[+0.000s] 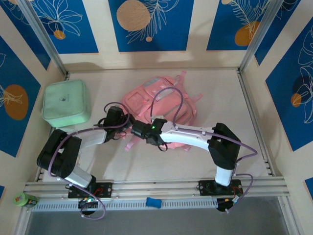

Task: Pack the student bag
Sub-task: Zip the student bag at the center of the table.

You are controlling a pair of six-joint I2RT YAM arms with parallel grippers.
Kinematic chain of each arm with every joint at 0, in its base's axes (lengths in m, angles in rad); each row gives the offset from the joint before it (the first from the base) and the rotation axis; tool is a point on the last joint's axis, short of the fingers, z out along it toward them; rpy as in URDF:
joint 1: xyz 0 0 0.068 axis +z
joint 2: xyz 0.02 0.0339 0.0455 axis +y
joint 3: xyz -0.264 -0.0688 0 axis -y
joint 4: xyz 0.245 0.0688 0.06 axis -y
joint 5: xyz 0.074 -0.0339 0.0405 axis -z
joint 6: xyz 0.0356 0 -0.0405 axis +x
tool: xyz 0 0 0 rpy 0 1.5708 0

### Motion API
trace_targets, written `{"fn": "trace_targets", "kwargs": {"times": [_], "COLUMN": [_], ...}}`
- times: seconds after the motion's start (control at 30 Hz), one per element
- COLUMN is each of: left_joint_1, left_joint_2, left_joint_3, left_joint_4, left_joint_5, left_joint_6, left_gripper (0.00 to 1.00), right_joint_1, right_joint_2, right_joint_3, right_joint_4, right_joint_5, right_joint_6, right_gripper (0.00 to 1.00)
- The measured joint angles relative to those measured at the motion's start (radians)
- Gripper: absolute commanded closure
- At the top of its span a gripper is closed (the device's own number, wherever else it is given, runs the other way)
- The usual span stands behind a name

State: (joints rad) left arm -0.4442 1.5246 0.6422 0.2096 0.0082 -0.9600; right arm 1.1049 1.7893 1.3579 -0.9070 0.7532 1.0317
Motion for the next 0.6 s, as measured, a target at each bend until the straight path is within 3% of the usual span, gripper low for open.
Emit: {"fn": "trace_targets", "kwargs": {"times": [0.1, 0.23, 0.6], "left_joint_1": [-0.026, -0.056, -0.123], "left_joint_2": [-0.011, -0.018, -0.018], "left_joint_3": [0.0, 0.015, 0.053], "left_joint_4": [-0.014, -0.037, -0.069], "left_joint_5": [-0.016, -0.033, -0.078], "left_joint_6": [0.0, 0.0, -0.01], "left_gripper": [0.48, 0.48, 0.48], "right_joint_1": [-0.013, -0.047, -0.082], "right_joint_2": [-0.027, -0.039, -0.044], "right_joint_3": [-0.024, -0.06, -0.127], "right_joint_4": [0.068, 0.122, 0.203], "right_joint_5": [-0.034, -0.075, -0.083], "right_joint_6": [-0.11, -0.196, -0.346], "right_gripper": [0.45, 0.52, 0.54]}}
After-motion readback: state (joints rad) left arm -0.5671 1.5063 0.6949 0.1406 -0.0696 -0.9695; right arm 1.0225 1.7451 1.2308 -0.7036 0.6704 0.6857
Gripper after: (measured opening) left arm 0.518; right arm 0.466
